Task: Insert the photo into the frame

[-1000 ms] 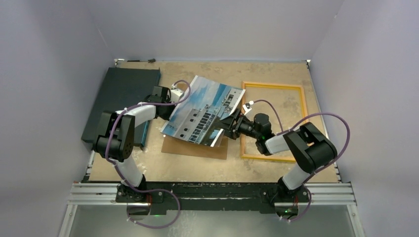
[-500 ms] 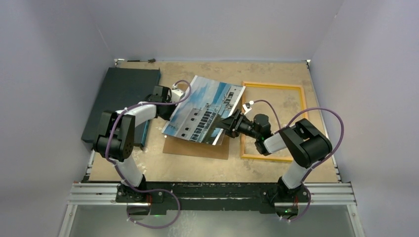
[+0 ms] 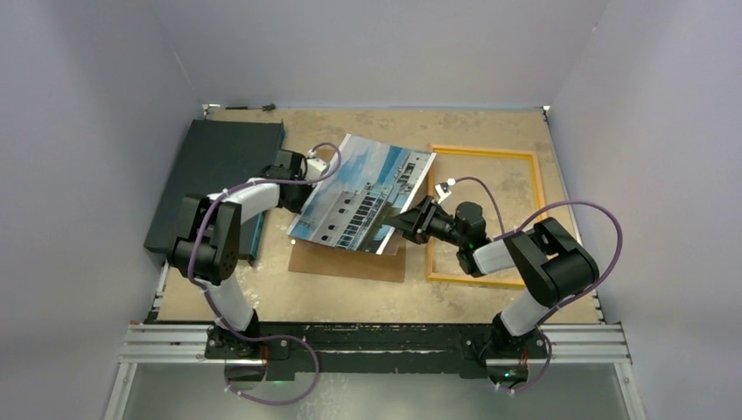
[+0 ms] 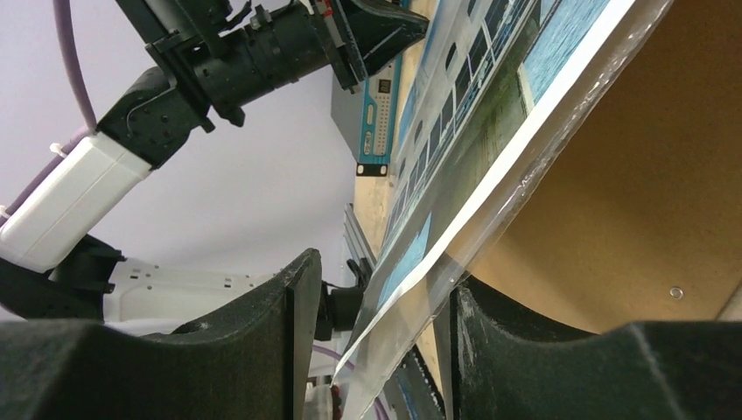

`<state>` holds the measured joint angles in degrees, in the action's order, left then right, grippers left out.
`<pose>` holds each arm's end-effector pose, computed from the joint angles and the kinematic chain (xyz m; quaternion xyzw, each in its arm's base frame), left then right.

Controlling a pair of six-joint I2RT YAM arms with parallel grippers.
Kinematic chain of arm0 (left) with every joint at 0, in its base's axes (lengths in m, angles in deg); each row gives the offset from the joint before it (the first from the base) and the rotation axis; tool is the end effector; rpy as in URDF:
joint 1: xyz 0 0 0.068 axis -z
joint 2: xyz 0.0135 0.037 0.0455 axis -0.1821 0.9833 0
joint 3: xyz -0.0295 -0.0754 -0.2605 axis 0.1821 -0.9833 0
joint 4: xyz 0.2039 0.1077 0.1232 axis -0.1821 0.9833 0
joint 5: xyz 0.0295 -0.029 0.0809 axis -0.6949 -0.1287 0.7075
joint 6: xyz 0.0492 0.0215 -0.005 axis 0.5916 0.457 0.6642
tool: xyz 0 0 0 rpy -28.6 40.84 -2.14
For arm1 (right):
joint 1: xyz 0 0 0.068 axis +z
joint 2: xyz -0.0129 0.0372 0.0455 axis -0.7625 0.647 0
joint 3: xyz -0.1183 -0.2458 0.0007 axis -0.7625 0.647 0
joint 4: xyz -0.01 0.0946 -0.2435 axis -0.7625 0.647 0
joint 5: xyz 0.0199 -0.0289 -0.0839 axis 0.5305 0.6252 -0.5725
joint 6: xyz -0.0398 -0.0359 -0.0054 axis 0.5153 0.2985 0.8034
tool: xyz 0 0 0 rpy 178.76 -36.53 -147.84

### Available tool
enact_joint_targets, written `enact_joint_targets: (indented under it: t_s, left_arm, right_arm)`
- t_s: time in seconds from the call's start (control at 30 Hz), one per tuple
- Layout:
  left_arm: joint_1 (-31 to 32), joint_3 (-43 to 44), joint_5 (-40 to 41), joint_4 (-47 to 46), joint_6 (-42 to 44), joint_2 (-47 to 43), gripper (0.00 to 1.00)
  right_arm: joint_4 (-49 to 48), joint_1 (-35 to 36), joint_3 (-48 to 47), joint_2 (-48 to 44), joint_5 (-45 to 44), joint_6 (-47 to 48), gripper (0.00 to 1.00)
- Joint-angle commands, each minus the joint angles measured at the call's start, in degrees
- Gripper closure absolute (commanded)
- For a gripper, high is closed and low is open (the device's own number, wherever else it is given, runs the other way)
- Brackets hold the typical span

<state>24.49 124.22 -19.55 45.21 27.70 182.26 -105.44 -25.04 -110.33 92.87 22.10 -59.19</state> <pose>0.3412 -0.0847 0.1574 0.2606 0.9260 0.0120 0.2730 0.2401 0.1319 0.1609 0.1018 0.7102 0.6386 0.2784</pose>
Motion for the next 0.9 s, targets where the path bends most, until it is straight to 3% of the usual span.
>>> enact_joint_targets:
  t_s: [0.0,0.3,0.4,0.57,0.87]
  left_arm:
    - [-2.1,1.4,3.3,6.7,0.1,2.7,0.99]
    - [-3.4,4.6,2.3,8.2,0.8,3.5,0.99]
    - [-3.4,4.5,1.0,8.6,0.6,3.5,1.0]
    - [-3.4,6.0,-0.2,10.4,0.6,2.8,1.0]
    - [-2.7,5.3,-5.3,11.3,-0.8,2.7,1.0]
  right_arm:
    - [-2.0,-0.9,0.5,0.0,2.3,0.2,0.5]
    - [-0.9,-2.4,0.9,-0.5,4.5,0.7,0.64]
    - [6.8,-3.0,-0.7,-3.1,5.6,5.4,0.63]
    - [27.7,-3.2,-6.2,-8.7,4.5,18.0,0.6]
    - [32.0,-3.5,-7.1,-10.3,3.9,20.0,0.65]
